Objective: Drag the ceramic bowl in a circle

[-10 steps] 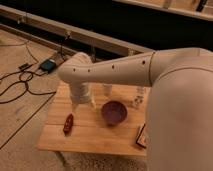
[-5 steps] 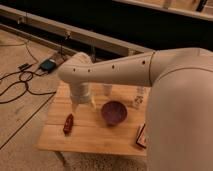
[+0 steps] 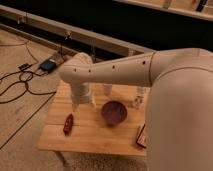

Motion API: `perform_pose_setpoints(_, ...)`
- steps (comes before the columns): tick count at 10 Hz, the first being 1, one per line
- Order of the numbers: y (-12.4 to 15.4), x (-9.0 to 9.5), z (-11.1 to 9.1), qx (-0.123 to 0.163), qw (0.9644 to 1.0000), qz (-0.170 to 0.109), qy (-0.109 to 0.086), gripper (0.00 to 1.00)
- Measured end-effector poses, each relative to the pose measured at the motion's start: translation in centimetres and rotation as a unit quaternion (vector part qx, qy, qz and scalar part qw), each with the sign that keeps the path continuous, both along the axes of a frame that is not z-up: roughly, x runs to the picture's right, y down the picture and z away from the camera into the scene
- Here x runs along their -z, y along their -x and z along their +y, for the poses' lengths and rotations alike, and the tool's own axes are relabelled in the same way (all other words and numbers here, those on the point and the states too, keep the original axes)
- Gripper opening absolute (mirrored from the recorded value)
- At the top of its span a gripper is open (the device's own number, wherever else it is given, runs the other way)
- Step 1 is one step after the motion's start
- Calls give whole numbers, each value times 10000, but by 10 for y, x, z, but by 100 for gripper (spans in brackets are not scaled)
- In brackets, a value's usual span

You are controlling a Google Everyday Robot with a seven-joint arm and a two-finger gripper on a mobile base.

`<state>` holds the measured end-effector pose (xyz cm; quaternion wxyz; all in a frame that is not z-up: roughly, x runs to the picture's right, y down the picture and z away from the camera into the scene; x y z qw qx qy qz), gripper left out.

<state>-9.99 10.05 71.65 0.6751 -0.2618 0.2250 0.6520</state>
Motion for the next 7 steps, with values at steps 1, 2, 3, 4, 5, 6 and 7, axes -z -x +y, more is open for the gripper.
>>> perform_pose_setpoints(1, -7, -7, -1, -71, 10000, 42, -41, 65)
perform_pose_setpoints(2, -21, -18, -1, -218, 9996, 148, -69, 65)
perform_pose_setpoints(3, -32, -25, 0, -313, 9992, 234, -67, 65)
perform_pose_setpoints(4, -45, -35, 3, -403, 9986, 337, -56, 65)
perform_pose_setpoints(5, -58, -44, 6, -465, 9980, 435, -38, 65)
perform_pose_setpoints(6, -71, -56, 11, -470, 9974, 538, 2, 65)
perform_pose_setpoints(7, -76, -66, 16, -446, 9975, 553, 62, 65)
